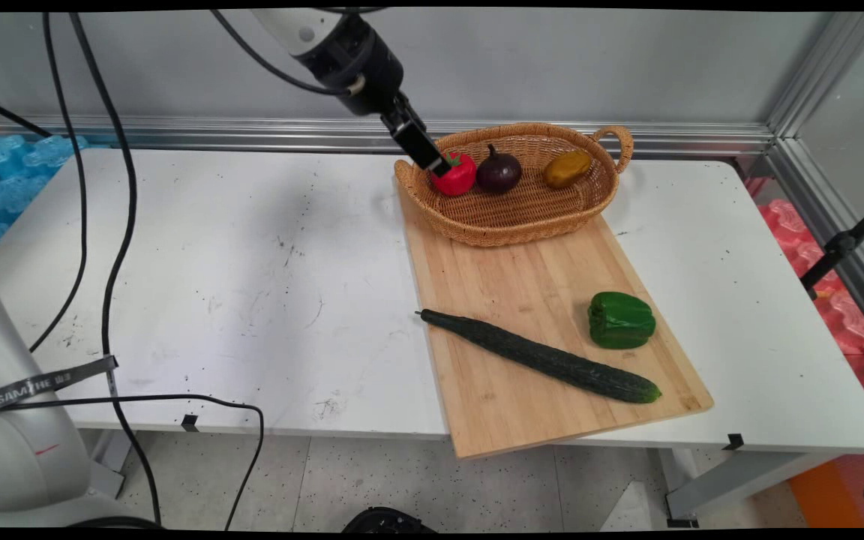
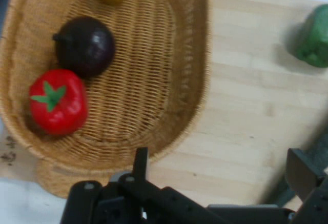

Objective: Pick up the potato from the vegetable basket

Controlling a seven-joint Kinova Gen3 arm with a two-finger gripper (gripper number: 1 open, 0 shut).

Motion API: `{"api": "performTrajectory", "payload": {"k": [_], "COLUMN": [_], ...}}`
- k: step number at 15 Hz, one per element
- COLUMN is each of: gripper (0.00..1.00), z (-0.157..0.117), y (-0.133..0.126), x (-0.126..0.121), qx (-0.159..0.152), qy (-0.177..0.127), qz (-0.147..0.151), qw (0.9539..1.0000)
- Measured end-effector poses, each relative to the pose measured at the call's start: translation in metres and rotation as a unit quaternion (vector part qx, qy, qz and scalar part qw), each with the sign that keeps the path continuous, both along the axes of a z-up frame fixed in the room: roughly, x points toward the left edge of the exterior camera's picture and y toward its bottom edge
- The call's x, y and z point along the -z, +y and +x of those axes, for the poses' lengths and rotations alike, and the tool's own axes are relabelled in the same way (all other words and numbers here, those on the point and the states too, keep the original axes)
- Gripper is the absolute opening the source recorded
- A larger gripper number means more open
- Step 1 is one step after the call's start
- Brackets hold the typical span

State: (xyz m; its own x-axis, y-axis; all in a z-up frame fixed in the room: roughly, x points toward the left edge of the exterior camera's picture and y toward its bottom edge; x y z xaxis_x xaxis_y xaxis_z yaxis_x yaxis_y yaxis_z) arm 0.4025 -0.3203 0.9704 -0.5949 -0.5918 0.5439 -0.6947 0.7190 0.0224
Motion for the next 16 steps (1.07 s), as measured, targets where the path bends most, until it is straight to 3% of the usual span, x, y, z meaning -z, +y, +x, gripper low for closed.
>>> {"api": "performTrajectory", "payload": {"k": [6,16], "gripper": [1.0,1.0], "z": [-0.006,-0.068], "y": [-0.031,-0.114], "x": [0.005,0.054], "qx": [-0.025,-0.037], "qy": [-0.003,-0.019], "qz": [-0.028,-0.061], "qw": [0.9993,0.9972]}}
